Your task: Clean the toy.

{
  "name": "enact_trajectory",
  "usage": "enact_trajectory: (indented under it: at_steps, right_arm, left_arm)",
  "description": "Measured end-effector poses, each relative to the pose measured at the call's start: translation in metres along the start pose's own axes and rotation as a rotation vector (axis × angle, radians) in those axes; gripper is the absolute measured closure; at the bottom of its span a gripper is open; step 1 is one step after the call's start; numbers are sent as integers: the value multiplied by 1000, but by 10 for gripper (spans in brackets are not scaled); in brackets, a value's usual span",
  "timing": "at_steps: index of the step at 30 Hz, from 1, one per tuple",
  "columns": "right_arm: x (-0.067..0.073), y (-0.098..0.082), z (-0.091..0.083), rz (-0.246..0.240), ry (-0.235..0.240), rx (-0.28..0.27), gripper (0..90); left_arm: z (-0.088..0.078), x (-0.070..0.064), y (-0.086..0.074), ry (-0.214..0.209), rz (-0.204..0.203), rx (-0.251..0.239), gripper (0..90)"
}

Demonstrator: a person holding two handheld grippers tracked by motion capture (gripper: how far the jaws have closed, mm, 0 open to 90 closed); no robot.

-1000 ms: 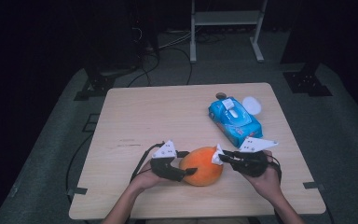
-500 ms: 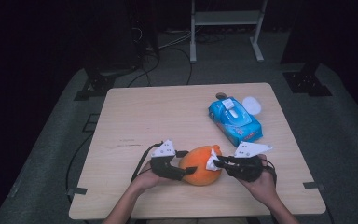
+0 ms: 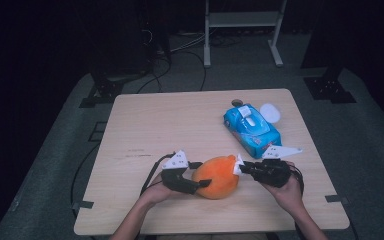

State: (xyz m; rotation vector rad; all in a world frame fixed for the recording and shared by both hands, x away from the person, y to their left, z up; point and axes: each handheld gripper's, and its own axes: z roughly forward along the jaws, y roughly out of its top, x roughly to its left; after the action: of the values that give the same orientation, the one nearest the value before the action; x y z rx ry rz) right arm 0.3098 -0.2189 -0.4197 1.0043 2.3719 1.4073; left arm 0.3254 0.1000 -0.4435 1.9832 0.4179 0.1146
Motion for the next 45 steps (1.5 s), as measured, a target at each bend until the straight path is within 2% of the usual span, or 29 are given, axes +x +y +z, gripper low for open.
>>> enact_trajectory:
  at_steps: [1, 8, 10, 11, 13, 15, 17, 19, 22, 23, 25, 28, 31, 33, 37, 39, 40, 42, 45]
  right_arm:
    - [0, 1, 0, 2, -2, -3, 791]
    - [9, 13, -4, -26, 10, -59, 792]
    - [9, 12, -5, -26, 15, -55, 792]
    - [8, 11, -5, -24, 19, -53, 792]
    - [7, 8, -6, -29, 15, -44, 794]
    - [8, 8, -6, -31, 14, -38, 794]
    - [15, 12, -9, -59, 12, -47, 795]
    - [22, 16, -9, -78, 32, -64, 794]
    - [32, 21, -7, -136, 23, -54, 791]
    - [31, 21, -6, -137, 21, -41, 791]
    - [26, 19, -7, -120, 20, -36, 791]
    - [15, 12, -12, -92, -2, -26, 792]
    - [9, 8, -14, -58, 13, -22, 793]
    - [10, 8, -12, -64, 17, -11, 794]
    - [11, 8, -11, -70, 28, -2, 795]
    - [10, 7, -11, -64, 38, 1, 795]
    - [10, 7, -11, -61, 43, 4, 795]
    - [10, 7, -12, -63, 43, 6, 795]
    - [11, 8, -11, -66, 45, 8, 797]
  left_arm:
    - [0, -1, 0, -2, 3, 3, 313]
    - [4, -14, 7, -14, 104, 30, 312]
    - [3, -15, 8, -29, 101, 28, 295]
    - [3, -14, 8, -40, 81, 16, 270]
    - [3, -9, 9, -44, 14, 0, 203]
    - [4, -8, 9, -46, 5, 0, 219]
    - [6, -14, 9, -45, 50, 6, 252]
    - [8, -20, 11, -50, 88, 15, 275]
    - [10, -30, 13, -61, 169, 47, 287]
    - [10, -31, 13, -62, 172, 48, 287]
    - [9, -30, 13, -80, 165, 45, 287]
    - [8, -29, 13, -118, 147, 15, 286]
    - [11, -28, 16, -81, 119, 5, 237]
    - [13, -28, 16, -58, 124, 12, 201]
    - [12, -28, 15, -42, 119, 13, 198]
    - [14, -27, 15, -22, 96, 40, 134]
    - [14, -26, 15, -29, 84, 37, 122]
    - [15, -27, 14, -34, 93, 42, 149]
    - [15, -29, 14, -39, 111, 48, 240]
